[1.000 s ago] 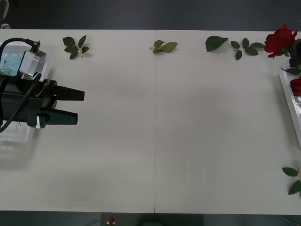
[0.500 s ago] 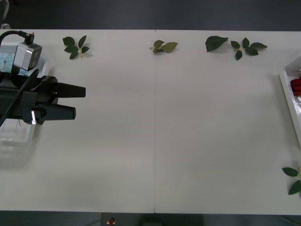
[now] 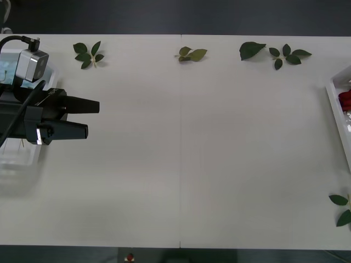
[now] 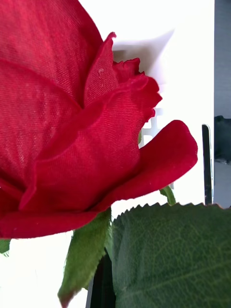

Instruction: Put the red flowers into the right box and the blue flowers into the left box

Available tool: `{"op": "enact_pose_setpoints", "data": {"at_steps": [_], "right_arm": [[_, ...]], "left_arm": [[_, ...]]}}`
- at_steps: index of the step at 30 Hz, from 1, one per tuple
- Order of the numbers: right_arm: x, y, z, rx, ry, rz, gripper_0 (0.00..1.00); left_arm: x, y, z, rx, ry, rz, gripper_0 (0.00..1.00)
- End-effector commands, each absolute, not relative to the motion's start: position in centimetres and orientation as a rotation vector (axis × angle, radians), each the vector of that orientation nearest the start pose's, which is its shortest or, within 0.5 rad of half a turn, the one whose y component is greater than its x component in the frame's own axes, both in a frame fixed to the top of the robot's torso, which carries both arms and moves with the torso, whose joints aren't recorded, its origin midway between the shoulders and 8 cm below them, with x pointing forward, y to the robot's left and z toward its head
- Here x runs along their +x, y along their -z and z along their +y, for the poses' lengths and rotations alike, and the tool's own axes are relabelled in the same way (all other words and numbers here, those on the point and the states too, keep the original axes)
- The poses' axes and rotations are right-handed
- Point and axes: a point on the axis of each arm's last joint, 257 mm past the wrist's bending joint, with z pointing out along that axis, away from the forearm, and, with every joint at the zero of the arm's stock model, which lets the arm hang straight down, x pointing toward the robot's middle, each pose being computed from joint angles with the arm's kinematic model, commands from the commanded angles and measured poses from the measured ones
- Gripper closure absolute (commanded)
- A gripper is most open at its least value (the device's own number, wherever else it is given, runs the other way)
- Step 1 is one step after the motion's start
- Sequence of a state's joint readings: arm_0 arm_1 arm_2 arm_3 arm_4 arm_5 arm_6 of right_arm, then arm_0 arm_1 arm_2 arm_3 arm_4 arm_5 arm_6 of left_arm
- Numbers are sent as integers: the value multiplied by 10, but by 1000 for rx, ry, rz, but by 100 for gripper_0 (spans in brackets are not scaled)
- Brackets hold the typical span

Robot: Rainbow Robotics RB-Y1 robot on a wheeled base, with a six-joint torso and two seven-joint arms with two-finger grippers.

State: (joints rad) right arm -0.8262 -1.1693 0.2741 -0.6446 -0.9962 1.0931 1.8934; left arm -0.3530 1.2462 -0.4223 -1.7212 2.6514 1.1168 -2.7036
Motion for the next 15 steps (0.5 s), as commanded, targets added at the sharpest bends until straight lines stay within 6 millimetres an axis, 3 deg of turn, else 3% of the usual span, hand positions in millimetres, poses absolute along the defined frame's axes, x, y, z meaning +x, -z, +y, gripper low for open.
{"op": "enact_pose_setpoints", "data": {"at_steps": [1, 6, 7, 8, 9, 10, 15], "right_arm": [[511, 123, -667, 285, 360, 2502, 100], [513, 122, -664, 299, 343, 2494, 100], [513, 122, -664, 304, 341, 2492, 87], [514, 122, -664, 308, 338, 2490, 53], [514, 122, -664, 309, 337, 2489, 33], [515, 122, -663, 315, 329, 2487, 0], [517, 122, -659, 315, 317, 2486, 0]], "left_arm": [[350, 67, 155, 1057, 1313, 1689, 0], [350, 67, 155, 1057, 1313, 1689, 0], [350, 67, 155, 1057, 1313, 1689, 0], [350, 67, 155, 1057, 1313, 1689, 0], [350, 67, 155, 1057, 1313, 1689, 0], [350, 67, 155, 1057, 1313, 1689, 0], [350, 67, 155, 1057, 1313, 1689, 0]]}}
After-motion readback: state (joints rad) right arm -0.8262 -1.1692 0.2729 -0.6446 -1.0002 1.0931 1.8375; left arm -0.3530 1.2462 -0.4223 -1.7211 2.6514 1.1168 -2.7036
